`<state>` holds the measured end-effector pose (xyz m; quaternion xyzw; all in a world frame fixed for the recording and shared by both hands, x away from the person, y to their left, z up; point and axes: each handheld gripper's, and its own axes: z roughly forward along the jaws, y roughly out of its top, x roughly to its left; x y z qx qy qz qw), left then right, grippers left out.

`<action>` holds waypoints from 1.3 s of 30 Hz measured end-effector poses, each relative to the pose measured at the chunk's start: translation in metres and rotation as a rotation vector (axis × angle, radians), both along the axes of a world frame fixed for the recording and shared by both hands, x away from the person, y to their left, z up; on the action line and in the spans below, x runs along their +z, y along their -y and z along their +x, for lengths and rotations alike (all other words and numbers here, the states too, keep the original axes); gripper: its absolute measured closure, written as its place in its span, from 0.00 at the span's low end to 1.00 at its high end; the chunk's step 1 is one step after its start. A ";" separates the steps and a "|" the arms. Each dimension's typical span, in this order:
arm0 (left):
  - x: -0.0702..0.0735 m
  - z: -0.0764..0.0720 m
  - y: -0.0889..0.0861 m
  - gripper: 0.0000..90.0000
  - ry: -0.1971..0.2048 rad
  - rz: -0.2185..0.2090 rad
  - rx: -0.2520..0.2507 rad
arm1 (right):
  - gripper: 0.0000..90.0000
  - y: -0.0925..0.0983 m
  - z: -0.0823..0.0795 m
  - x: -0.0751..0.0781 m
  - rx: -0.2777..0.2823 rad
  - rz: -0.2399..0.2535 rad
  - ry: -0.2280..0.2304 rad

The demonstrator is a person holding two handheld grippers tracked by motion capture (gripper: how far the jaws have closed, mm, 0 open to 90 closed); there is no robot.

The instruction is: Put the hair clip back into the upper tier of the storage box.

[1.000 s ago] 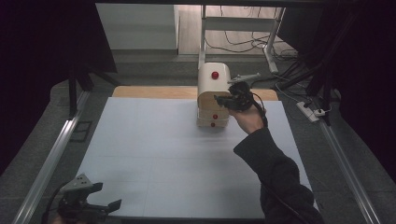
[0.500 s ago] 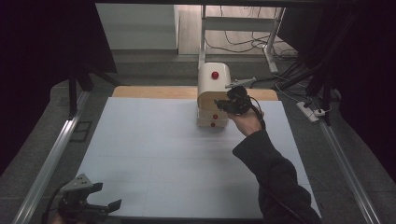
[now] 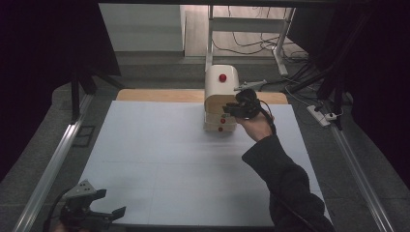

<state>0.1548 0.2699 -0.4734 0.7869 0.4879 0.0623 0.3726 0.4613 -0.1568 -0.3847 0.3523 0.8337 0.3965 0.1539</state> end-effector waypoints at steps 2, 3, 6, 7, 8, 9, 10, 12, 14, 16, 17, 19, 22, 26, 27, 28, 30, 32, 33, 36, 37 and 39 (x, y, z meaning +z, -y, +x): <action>0.000 0.000 0.000 0.02 0.000 0.000 0.000 | 0.79 0.001 -0.001 0.001 -0.001 -0.001 -0.001; 0.000 0.000 0.000 0.02 0.000 0.000 0.000 | 0.77 0.001 -0.001 0.001 -0.003 0.008 -0.003; 0.000 0.000 0.000 0.02 -0.001 0.001 0.000 | 0.73 0.004 -0.002 0.004 -0.007 0.038 -0.018; 0.000 0.000 0.000 0.02 -0.001 0.001 -0.001 | 0.71 0.005 -0.002 0.005 -0.004 0.043 -0.021; 0.000 0.000 0.000 0.02 -0.002 0.001 -0.001 | 0.70 0.005 -0.002 0.006 -0.002 0.047 -0.025; 0.000 0.000 0.000 0.02 -0.002 0.001 -0.001 | 0.68 0.005 -0.003 0.007 0.000 0.046 -0.022; 0.000 0.000 0.000 0.02 -0.002 0.001 0.000 | 0.67 0.005 -0.005 0.008 0.001 0.048 -0.017; 0.000 0.000 0.000 0.02 -0.002 0.001 0.000 | 0.64 0.004 -0.007 0.010 0.007 0.056 -0.021; 0.000 0.000 0.000 0.02 -0.001 0.002 0.000 | 0.60 0.003 -0.010 0.012 0.014 0.051 -0.017; 0.000 0.000 0.000 0.02 -0.001 0.001 0.001 | 0.58 0.003 -0.013 0.013 0.030 0.047 -0.017; 0.000 0.000 0.000 0.02 -0.002 0.001 0.001 | 0.56 0.003 -0.014 0.013 0.032 0.043 -0.012; 0.000 0.000 0.000 0.02 -0.002 0.001 0.001 | 0.52 0.003 -0.017 0.014 0.041 0.043 -0.011; 0.000 0.000 0.000 0.02 -0.003 0.001 0.001 | 0.46 0.004 -0.020 0.013 0.049 0.043 -0.014; 0.000 0.000 0.000 0.02 -0.004 0.000 0.003 | 0.39 0.003 -0.027 0.014 0.061 0.049 -0.006; 0.000 0.000 0.000 0.02 -0.004 0.000 0.003 | 0.38 0.003 -0.029 0.014 0.066 0.048 -0.006; 0.000 0.000 0.000 0.02 -0.004 0.001 0.003 | 0.37 0.003 -0.030 0.015 0.074 0.049 -0.009; 0.000 0.000 0.000 0.02 -0.004 0.001 0.003 | 0.34 0.003 -0.034 0.015 0.078 0.045 -0.005; 0.000 0.000 0.000 0.02 -0.004 0.000 0.003 | 0.30 0.004 -0.037 0.015 0.080 0.039 -0.005; 0.000 0.000 0.000 0.02 -0.004 0.000 0.003 | 0.29 0.004 -0.039 0.015 0.080 0.039 -0.004; 0.000 0.000 0.000 0.02 -0.004 0.000 0.004 | 0.25 0.005 -0.042 0.014 0.083 0.036 -0.001; 0.000 0.000 0.000 0.02 -0.004 0.000 0.003 | 0.24 0.005 -0.044 0.013 0.084 0.040 -0.002; 0.000 0.000 0.000 0.02 -0.005 -0.001 0.004 | 0.24 0.005 -0.047 0.012 0.093 0.041 -0.001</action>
